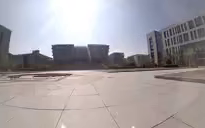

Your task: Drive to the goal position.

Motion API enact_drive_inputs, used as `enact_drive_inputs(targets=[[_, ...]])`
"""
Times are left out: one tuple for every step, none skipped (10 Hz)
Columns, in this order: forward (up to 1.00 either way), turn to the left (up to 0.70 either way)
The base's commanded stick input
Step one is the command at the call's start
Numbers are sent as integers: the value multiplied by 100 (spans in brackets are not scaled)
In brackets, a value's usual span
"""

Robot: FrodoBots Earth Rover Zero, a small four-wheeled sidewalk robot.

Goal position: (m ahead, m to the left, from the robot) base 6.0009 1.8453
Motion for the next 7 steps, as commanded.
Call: enact_drive_inputs(targets=[[70, 0], [70, 0], [70, 0], [70, 0], [70, 0], [70, 0], [70, 0]])
